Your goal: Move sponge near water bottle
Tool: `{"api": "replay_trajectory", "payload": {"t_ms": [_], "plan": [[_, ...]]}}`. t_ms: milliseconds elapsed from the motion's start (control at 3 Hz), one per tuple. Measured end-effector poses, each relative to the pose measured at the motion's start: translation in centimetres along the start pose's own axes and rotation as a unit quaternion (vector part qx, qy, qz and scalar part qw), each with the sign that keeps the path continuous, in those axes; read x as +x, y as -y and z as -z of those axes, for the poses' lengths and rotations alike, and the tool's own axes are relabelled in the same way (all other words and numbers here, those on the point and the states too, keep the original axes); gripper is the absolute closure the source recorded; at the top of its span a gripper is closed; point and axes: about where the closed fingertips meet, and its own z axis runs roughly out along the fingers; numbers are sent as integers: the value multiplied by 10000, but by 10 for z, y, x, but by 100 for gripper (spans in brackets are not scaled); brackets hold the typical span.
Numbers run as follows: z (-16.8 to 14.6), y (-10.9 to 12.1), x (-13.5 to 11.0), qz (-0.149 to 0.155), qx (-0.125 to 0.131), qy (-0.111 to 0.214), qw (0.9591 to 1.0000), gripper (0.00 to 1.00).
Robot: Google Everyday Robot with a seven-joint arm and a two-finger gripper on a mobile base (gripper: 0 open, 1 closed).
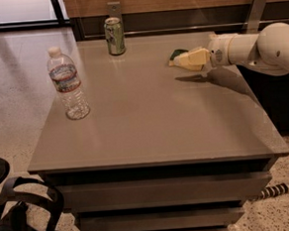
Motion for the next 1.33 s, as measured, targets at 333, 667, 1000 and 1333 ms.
{"api": "replay_trajectory", "payload": {"t_ms": [333, 667, 1000, 1333], "plan": [[6, 14, 13, 63, 149, -254, 9995, 0], [3, 14, 20, 46, 135, -309, 9994, 0], [-6, 6, 29, -59, 28, -282, 9996, 0], [-13, -2, 43, -215, -48, -295, 9993, 0]]}}
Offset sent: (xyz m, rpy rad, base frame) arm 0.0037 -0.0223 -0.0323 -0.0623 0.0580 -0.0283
